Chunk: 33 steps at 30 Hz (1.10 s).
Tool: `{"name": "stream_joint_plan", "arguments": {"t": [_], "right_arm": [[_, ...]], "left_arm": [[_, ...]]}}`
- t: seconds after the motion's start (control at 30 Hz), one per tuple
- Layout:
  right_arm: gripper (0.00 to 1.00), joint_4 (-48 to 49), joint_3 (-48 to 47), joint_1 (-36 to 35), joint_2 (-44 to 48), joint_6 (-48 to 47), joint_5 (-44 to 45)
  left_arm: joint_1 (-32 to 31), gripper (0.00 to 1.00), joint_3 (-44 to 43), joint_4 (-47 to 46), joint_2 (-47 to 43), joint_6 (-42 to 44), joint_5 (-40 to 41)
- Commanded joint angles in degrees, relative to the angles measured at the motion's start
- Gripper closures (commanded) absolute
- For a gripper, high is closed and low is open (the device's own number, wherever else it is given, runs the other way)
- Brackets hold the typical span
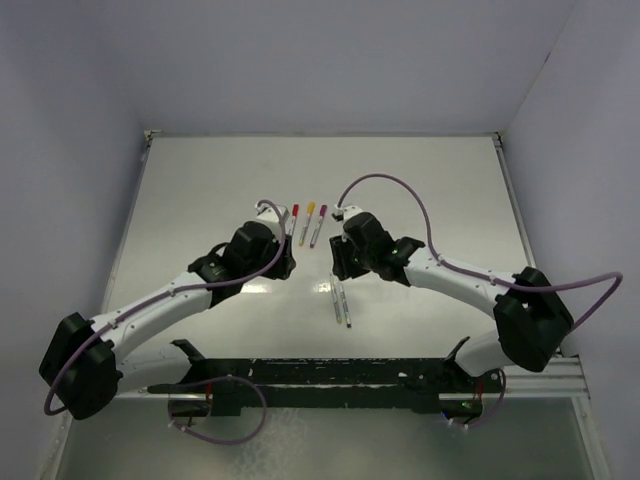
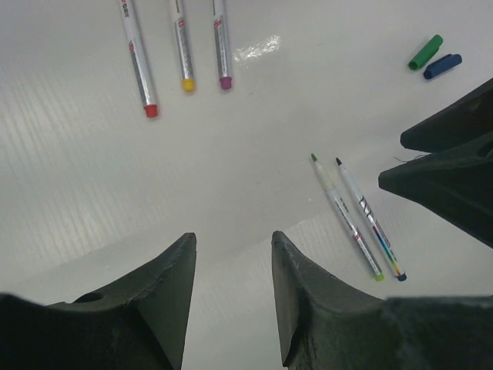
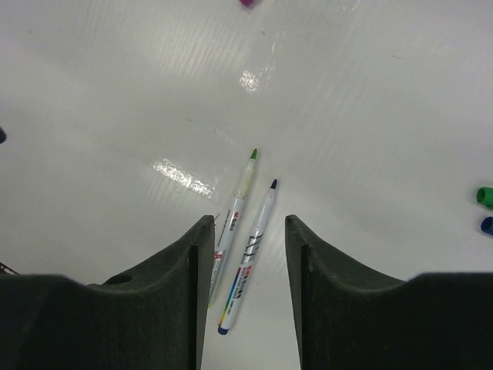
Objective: Insert the pens into the pen caps
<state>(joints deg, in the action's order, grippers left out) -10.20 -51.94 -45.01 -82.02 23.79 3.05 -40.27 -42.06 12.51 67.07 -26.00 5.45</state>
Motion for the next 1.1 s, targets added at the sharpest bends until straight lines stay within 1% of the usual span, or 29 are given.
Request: {"name": "stream_joint_plan", "arguments": {"t": [0.0, 0.17, 0.3, 0.37, 0.5, 0.73, 0.8, 1.07], "right_arm": [[0.57, -3.0, -2.4, -2.0, -2.9, -1.7, -0.1], [0.61, -4.1, -3.4, -4.9, -5.2, -3.0, 0.0], [0.62, -5.4, -5.3, -6.8, -7.9, -3.7, 0.9], [0.63, -5.5, -7.4, -7.5, -8.9, -4.0, 1.1], [0.64, -5.9, -8.5, -7.9, -10.8, -3.9, 1.4], [0.65, -7.1, -8.4, -7.9, -12.5, -3.1, 2.7], [0.65, -7.7, -8.4, -7.9, -12.9, -1.9, 1.8], [0.67, -7.1, -8.2, -7.8, -14.7, -1.6, 2.0]], "left_arm": [[-0.6, 0.53, 4.0, -2.6, -5.0, -0.9, 1.8], [-0.9, 0.53, 8.2, -1.6, -9.5, -0.7, 1.3], [-1.0, 0.52, 9.8, -1.0, -11.6, -0.6, 1.1], [-1.0, 0.52, 10.3, -1.2, -11.7, -0.7, 1.1], [-1.0, 0.52, 10.6, -2.8, -10.7, -0.8, 0.4], [-1.0, 0.51, 10.5, -5.7, -10.0, -0.7, -1.0], [-1.0, 0.51, 10.4, -5.7, -9.9, -0.6, -1.1], [-1.0, 0.51, 10.3, -5.3, -9.2, -0.5, -1.4]]}}
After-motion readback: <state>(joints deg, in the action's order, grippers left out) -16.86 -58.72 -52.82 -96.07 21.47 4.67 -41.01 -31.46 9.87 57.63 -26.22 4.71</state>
